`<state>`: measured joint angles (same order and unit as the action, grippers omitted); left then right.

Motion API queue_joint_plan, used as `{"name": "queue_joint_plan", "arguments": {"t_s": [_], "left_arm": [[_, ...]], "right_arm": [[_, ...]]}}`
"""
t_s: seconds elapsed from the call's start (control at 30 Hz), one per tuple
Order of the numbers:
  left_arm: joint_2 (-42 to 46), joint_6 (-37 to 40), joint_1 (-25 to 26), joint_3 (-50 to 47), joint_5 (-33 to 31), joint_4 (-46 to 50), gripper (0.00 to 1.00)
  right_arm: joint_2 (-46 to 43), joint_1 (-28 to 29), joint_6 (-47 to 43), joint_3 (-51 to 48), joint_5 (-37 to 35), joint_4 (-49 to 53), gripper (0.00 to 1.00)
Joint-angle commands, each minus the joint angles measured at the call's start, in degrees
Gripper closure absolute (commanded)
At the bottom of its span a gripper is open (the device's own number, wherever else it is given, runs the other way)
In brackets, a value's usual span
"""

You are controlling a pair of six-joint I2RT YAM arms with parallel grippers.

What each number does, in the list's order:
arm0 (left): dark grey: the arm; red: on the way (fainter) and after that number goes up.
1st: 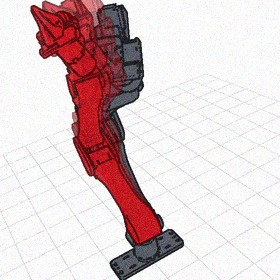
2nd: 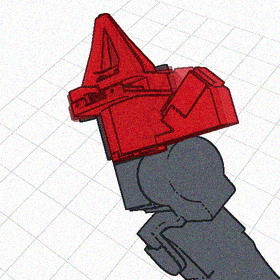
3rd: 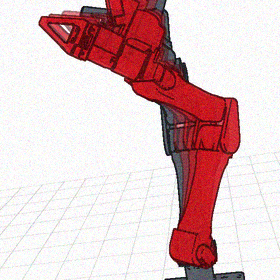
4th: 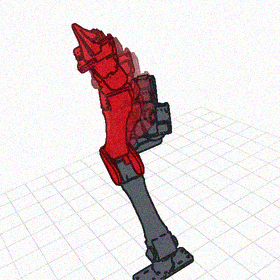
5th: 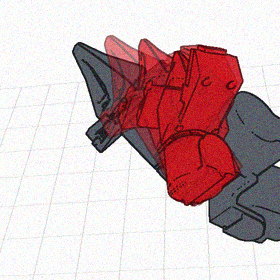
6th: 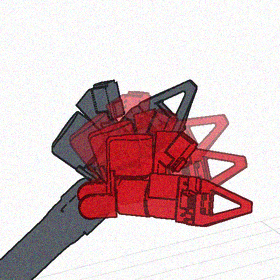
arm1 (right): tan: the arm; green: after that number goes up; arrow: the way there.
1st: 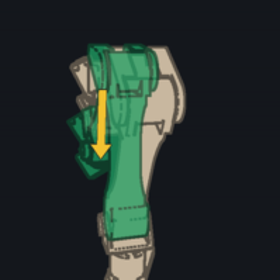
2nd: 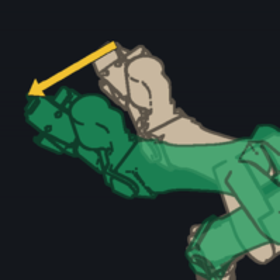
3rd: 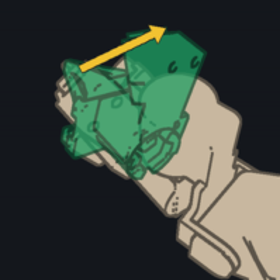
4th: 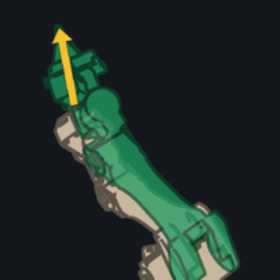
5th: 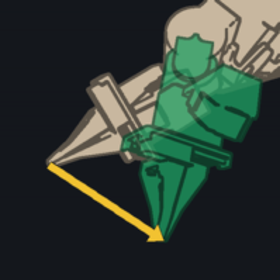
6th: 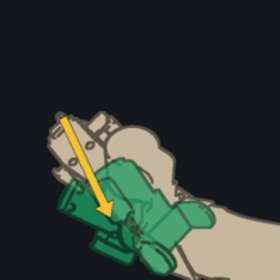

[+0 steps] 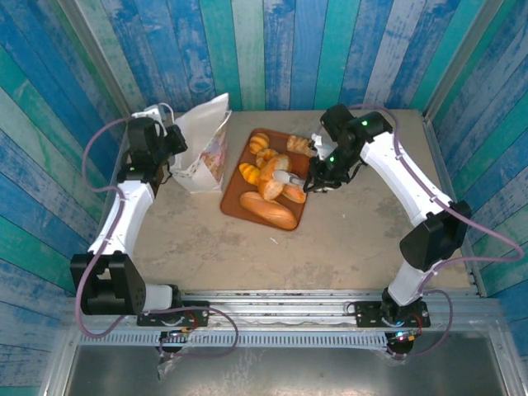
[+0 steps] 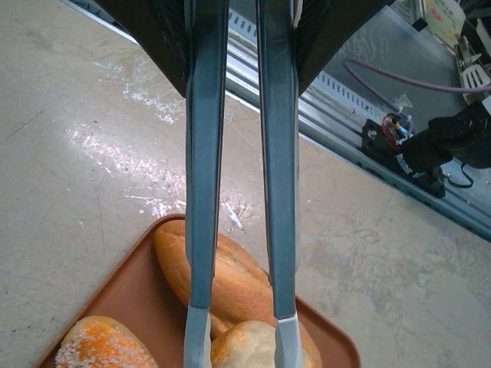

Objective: Take the fake bread out of the paper bag

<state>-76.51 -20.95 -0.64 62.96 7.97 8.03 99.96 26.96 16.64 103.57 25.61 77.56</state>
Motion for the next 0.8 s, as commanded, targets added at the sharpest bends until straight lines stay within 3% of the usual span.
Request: {"name": "queue_joint_plan", "arguments": {"t_s": [0.0,0.5,0.77], "left_arm": [[-2.22,0.18,-0.41,1.52,1.18,1.70,0.99],[-3.90,0.82,-0.50,4.71,-0.64,3.13,0.95],[-4.10,1.12,-0.50,5.32,-0.57,3.48,0.95]], "right_arm": [[1.38,-1.10,-1.26,2.18,1.64,0.82,0.83],[7.83,-1.81,-2.40,5.91,1.41,0.92,0.63],[7.40,-2.53,-1.93,7.26,0.60,0.91,0.57]]}}
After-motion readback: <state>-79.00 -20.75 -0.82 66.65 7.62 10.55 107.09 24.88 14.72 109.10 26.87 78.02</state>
